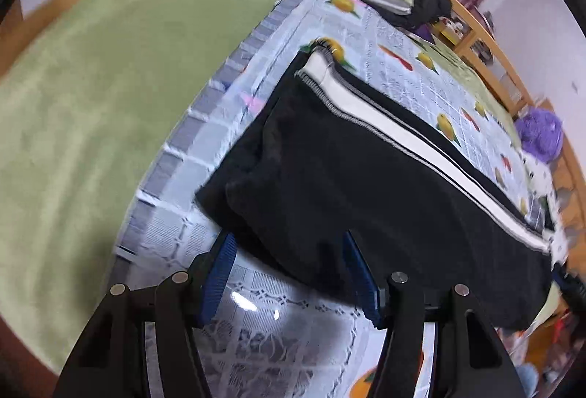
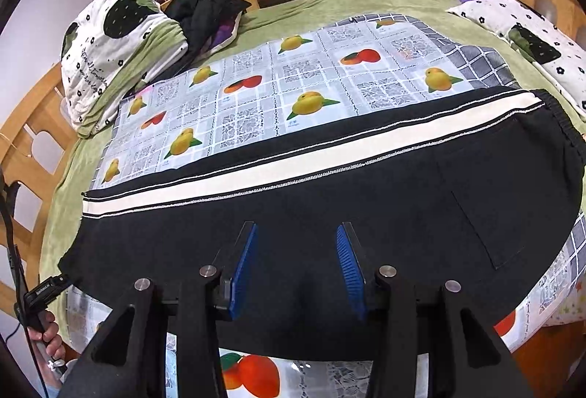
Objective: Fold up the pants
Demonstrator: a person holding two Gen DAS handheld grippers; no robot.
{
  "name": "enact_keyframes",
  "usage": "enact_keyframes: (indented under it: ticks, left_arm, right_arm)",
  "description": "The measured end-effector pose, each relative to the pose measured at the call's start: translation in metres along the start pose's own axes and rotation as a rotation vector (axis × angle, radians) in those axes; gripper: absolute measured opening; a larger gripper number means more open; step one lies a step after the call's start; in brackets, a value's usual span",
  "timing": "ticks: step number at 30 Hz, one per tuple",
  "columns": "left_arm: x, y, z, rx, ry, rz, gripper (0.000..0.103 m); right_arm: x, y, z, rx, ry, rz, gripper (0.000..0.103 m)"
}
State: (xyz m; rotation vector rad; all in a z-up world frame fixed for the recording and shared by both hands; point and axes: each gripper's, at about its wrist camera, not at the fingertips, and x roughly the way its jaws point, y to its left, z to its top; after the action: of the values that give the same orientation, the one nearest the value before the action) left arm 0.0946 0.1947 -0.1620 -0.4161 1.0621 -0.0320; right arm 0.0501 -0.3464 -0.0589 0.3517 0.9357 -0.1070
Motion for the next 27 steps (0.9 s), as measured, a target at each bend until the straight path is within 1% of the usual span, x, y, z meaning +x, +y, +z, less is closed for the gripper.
enact_keyframes:
  ticks: [1,4,7,8,9,11,12,13,16,18,19,20,21,22,24,26,27]
  left_arm:
    - [0.003,0.003,-0.001,-0.025,-0.008,-0.007,0.056]
    - [0.006,0.017,-0.001,-0.135,-0.064,-0.073,0.056]
    - [0.009,0.025,0.001,-0.202,-0.102,-0.095,0.056]
    - [0.010,0.026,0.002,-0.211,-0.102,-0.094,0.053]
    - [0.011,0.026,0.003,-0.213,-0.106,-0.082,0.040]
    - [0.013,0.025,0.005,-0.207,-0.117,-0.047,0.028]
    - [0.013,0.024,0.005,-0.201,-0.120,-0.057,0.017]
    - [0.010,0.021,0.006,-0.181,-0.133,-0.063,0.013]
    - [-0.008,0.002,0.007,-0.092,-0.199,0.001,0.011]
    - [-0.031,-0.029,0.008,-0.006,-0.279,0.034,0.010]
    - [-0.038,-0.040,0.008,0.030,-0.303,0.037,0.010]
    - [-0.050,-0.066,0.007,0.099,-0.348,0.026,0.010]
    - [-0.056,-0.080,0.006,0.129,-0.366,0.014,0.010]
    - [-0.064,-0.108,0.003,0.181,-0.379,-0.021,0.009]
    - [-0.069,-0.142,0.000,0.225,-0.370,-0.088,0.009]
    - [-0.071,-0.185,-0.011,0.281,-0.353,-0.161,0.009]
    - [-0.070,-0.201,-0.018,0.307,-0.346,-0.178,0.009]
  right_arm:
    - [0.002,0.000,-0.002,-0.004,-0.006,-0.007,0.044]
    - [0.005,-0.006,-0.010,0.002,-0.023,-0.006,0.044]
    - [0.008,-0.019,-0.023,0.030,-0.021,0.006,0.044]
    - [0.009,-0.025,-0.026,0.036,-0.020,0.010,0.044]
    - [0.009,-0.028,-0.028,0.041,-0.019,0.008,0.044]
    - [0.012,-0.036,-0.033,0.063,-0.006,-0.005,0.044]
    - [0.012,-0.038,-0.034,0.072,-0.001,-0.003,0.044]
    - [0.013,-0.041,-0.036,0.079,0.002,0.003,0.044]
    - [0.008,-0.047,-0.036,0.082,-0.002,-0.004,0.044]
    - [0.003,-0.053,-0.036,0.084,-0.013,-0.006,0.044]
    - [-0.002,-0.058,-0.036,0.089,-0.025,-0.006,0.044]
    - [-0.004,-0.063,-0.036,0.097,-0.030,-0.007,0.044]
    - [-0.006,-0.068,-0.037,0.102,-0.033,-0.003,0.044]
    - [-0.009,-0.075,-0.038,0.105,-0.036,0.000,0.044]
    - [-0.011,-0.086,-0.038,0.100,-0.041,-0.012,0.044]
    - [-0.015,-0.099,-0.036,0.097,-0.049,-0.042,0.044]
    - [-0.019,-0.105,-0.036,0.102,-0.055,-0.045,0.044]
